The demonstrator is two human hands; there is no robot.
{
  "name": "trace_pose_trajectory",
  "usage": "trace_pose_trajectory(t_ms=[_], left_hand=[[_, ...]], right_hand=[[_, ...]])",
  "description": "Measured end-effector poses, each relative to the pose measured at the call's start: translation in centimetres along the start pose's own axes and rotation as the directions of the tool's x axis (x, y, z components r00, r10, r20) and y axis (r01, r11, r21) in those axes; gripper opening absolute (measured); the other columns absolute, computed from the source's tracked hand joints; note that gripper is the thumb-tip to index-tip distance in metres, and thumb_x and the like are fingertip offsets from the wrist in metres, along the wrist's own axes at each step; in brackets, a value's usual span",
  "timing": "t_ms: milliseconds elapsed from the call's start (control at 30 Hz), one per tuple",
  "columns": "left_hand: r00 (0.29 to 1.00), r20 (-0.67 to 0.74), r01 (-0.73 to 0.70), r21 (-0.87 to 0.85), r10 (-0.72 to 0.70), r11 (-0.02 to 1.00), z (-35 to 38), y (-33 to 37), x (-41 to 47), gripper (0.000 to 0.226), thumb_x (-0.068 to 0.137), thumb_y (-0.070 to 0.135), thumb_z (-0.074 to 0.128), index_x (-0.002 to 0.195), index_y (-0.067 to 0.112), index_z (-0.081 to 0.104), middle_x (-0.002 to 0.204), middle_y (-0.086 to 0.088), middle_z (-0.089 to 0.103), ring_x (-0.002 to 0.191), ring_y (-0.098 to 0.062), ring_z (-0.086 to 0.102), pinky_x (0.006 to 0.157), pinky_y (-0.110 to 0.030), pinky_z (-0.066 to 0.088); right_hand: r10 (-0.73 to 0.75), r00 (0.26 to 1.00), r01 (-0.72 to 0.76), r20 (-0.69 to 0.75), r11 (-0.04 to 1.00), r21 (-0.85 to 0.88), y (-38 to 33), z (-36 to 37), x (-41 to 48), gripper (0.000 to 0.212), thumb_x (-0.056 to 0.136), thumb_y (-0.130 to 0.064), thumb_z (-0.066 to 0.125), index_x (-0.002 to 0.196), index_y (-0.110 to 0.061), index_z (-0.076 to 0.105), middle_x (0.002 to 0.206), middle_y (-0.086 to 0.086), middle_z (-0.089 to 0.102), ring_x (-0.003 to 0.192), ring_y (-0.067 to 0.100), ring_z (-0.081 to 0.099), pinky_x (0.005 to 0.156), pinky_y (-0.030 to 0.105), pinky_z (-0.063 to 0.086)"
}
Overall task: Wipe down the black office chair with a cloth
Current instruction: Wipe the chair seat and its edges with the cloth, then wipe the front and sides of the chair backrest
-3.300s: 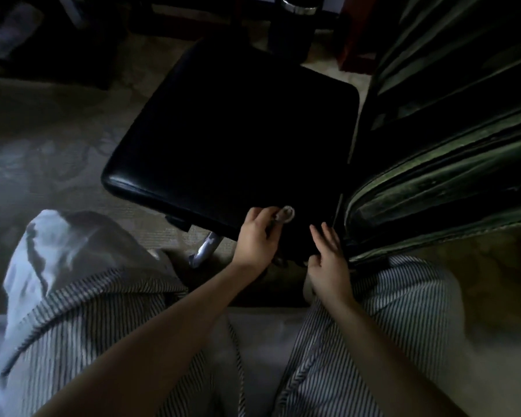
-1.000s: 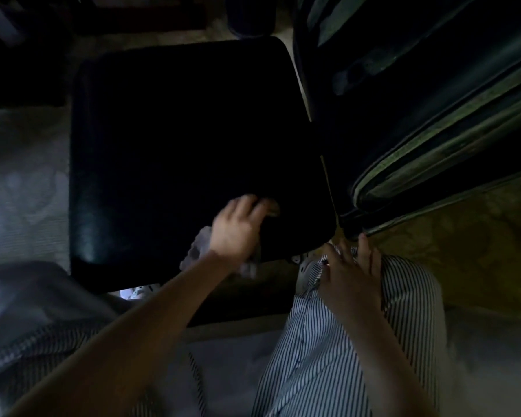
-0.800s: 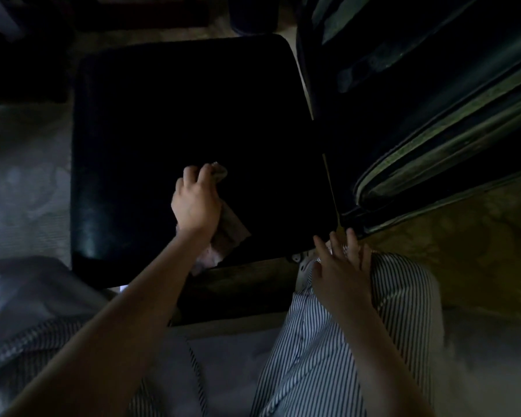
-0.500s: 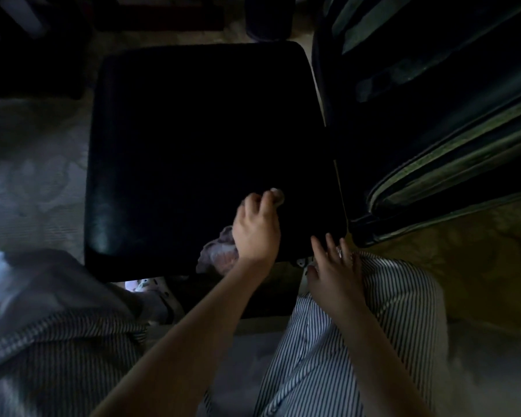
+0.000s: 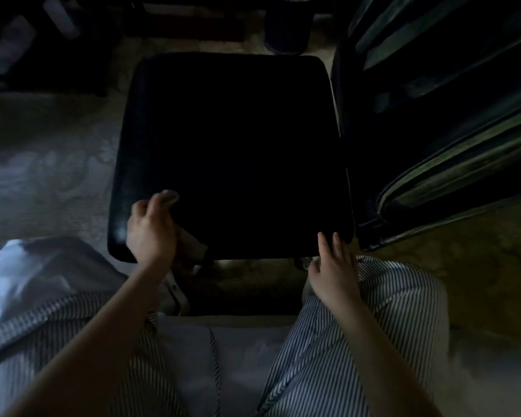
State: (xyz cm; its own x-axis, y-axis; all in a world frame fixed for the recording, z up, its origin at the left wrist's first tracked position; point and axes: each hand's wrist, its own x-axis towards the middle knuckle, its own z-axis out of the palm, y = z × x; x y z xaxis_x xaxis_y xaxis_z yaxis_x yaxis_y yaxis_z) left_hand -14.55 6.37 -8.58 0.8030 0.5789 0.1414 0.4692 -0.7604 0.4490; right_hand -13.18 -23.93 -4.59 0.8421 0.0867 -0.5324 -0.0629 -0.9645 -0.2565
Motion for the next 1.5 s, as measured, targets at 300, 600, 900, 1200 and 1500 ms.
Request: trace_pose_trajectory(t_ms=[300,600,900,1200,1500], left_hand=[[0.972,-0.02,0.227,-0.159,-0.233,0.961,1.6,5.3,-3.7,0.031,0.088,0.013,0.051,0.117,0.019,0.062,0.111,-0.016,0.054,0.091,-0.037,0.055,0.07,-0.039,0.044],[0.949,0.315,0.15,-0.4,-0.018,0.904,3.7,13.1,-8.7,0.039,0.088,0.007,0.055,0.126,0.01,0.055,0.118,-0.016,0.052,0.098,-0.033,0.057,0.08,-0.031,0.044],[0.842,0.519,0.495,-0.628,-0.151,0.6,3.0,14.6,-7.7,0.021,0.096,0.024,0.051,0.113,0.013,0.056,0.106,-0.01,0.058,0.085,-0.015,0.058,0.061,-0.014,0.043],[0.424,0.86,0.825,-0.496,-0.285,-0.271,0.4,13.6,-7.9,0.023,0.097,0.024,0.049,0.116,0.012,0.053,0.099,-0.009,0.06,0.088,-0.022,0.058,0.086,-0.038,0.046],[0.374,0.926,0.688,-0.31,-0.046,-0.656,-4.2,14.6,-7.9,0.053,0.096,0.036,0.047,0.137,0.003,0.041,0.139,-0.022,0.044,0.124,-0.034,0.045,0.096,-0.043,0.037]], right_hand=[[-0.05,0.997,0.056,0.06,0.993,-0.104,-0.1,0.6,0.4,0.08,0.093,-0.022,0.049,0.151,-0.021,-0.006,0.158,0.001,-0.015,0.145,0.025,-0.011,0.116,0.047,0.002],[-0.075,0.994,0.089,0.079,0.977,-0.192,-0.7,1.5,0.0,0.085,0.088,-0.027,0.053,0.151,-0.02,-0.003,0.159,0.004,-0.008,0.145,0.031,-0.004,0.117,0.042,0.009],[-0.09,0.98,0.141,0.175,0.942,-0.305,-3.2,3.5,-0.9,0.08,0.082,-0.026,0.042,0.152,-0.023,0.003,0.159,0.005,-0.009,0.145,0.033,-0.004,0.117,0.046,0.004],[-0.085,0.968,0.137,0.234,0.967,-0.213,-5.3,3.4,-2.2,0.065,0.087,-0.021,0.045,0.149,-0.022,0.025,0.158,-0.001,-0.01,0.145,0.021,-0.003,0.118,0.04,0.006],[0.042,0.999,-0.046,0.023,0.977,0.21,-5.8,1.1,-4.6,0.036,0.091,-0.014,0.044,0.124,-0.015,0.056,0.126,0.017,0.058,0.116,0.035,0.052,0.095,0.036,0.043]])
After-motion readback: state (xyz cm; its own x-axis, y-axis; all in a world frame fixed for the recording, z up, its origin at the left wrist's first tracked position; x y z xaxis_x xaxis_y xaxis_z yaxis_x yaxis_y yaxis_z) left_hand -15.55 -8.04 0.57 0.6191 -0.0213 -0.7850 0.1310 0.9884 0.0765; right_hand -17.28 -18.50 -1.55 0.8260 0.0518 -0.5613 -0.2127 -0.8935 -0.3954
